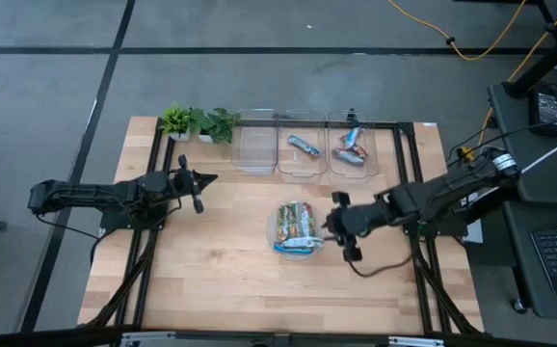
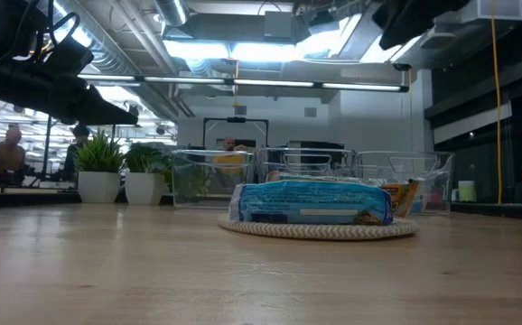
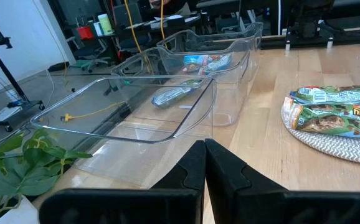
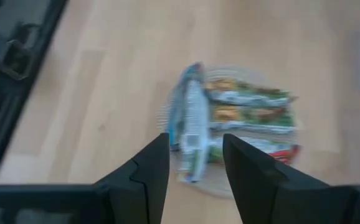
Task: Pick and place Granola Bars by type
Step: Put the yellow granola bar into the left transparent bin
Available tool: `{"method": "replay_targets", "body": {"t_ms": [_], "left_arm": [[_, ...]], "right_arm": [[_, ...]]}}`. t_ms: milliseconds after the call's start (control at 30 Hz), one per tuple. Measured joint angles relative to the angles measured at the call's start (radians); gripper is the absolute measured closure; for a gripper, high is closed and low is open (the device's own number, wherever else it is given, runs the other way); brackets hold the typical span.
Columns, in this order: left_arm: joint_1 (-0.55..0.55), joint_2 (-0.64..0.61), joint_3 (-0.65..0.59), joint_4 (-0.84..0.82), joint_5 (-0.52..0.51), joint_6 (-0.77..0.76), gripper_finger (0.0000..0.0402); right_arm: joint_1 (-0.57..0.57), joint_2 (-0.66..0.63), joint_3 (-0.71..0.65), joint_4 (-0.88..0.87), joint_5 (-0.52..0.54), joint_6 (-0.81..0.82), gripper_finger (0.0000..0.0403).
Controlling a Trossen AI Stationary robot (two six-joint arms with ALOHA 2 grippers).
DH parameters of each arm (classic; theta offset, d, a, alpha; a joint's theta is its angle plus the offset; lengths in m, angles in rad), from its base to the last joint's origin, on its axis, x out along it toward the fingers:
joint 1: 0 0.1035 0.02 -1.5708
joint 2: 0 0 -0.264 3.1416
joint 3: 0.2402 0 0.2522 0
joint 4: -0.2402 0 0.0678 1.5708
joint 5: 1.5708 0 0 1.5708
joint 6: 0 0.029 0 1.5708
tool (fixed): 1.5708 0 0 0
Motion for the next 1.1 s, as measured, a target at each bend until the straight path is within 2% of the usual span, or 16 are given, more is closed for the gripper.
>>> {"method": "replay_targets", "body": {"t_ms": [200,467,567,833,1100], "left_arm": [[0.0,0.0,0.0,-0.001,0.0,0.0,0.0398],[0.0,0.0,0.0,0.0,0.0,0.0,0.0398],[0.0,0.0,0.0,0.0,0.0,0.0,0.0398],[0.0,0.0,0.0,0.0,0.0,0.0,0.0398],[0.0,0.0,0.0,0.0,0.0,0.0,0.0398]], "right_arm": [[0.082,0.056,0.0,0.002,0.0,-0.008,0.025],[0.081,0.186,0.0,0.001,0.033,-0.023,0.0245],[0.067,0.235,0.0,-0.001,0.033,-0.001,0.0222],[0.047,0.322,0.0,-0.001,0.037,0.006,0.0129],[0.047,0.366,0.0,0.001,0.089,0.052,0.0112]]}}
